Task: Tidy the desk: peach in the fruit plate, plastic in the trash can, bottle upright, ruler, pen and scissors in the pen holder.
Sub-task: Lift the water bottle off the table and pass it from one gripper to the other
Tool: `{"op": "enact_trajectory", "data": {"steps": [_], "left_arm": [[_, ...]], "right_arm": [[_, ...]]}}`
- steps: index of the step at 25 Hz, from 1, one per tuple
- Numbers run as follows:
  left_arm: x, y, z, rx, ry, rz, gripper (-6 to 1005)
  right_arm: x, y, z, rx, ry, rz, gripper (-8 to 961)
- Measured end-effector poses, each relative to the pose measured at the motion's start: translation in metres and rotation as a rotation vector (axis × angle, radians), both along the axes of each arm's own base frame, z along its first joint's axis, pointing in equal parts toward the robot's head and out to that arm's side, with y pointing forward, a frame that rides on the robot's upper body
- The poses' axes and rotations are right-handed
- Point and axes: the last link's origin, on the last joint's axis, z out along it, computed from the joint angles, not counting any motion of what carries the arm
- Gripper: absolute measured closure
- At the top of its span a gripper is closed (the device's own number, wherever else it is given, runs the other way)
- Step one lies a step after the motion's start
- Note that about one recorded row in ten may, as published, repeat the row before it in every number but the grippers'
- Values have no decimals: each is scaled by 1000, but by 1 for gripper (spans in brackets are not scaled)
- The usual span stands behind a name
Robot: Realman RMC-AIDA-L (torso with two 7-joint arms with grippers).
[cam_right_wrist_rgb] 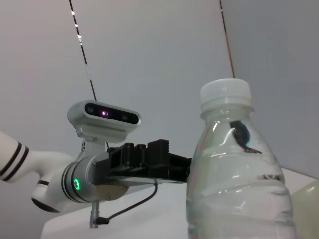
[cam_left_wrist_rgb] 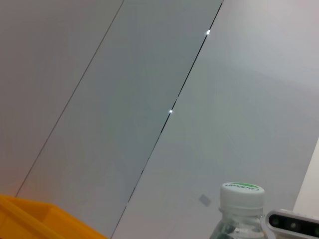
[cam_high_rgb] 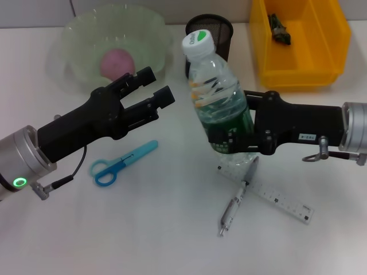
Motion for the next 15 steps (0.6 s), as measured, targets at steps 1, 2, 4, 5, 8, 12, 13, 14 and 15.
{"op": "enact_trajectory", "data": {"steps": [1, 2, 4, 5, 8, 12, 13, 14, 15], "left_arm": [[0, -1, -1, -1, -5, 1, 195], [0, -1, -1, -2, -7, 2, 195], [0, -1, -1, -2, -7, 2, 196], [0, -1, -1, -2, -7, 2, 197], [2, -1, -2, -2, -20, 4, 198], [2, -1, -2, -1, -23, 5, 199], [2, -1, -2, -1, -23, 5, 200], [2, -1, -2, 0, -23, 5, 200], [2, -1, -2, 1, -22, 4, 200]], "right_arm": [[-1, 0, -2, -5, 2, -2, 191], [-1, -1, -5, -14, 5, -4, 191], [-3, -2, -9, -28, 6, -2, 190], [-4, -2, -11, -38, 5, 0, 190], [-5, -4, -17, -60, -12, 6, 191], [-6, -4, -27, -87, -44, 7, 191], [-6, -4, -27, -87, -44, 7, 191], [-7, -4, -29, -91, -48, 5, 191], [-7, -4, -30, -94, -49, 3, 191]]}}
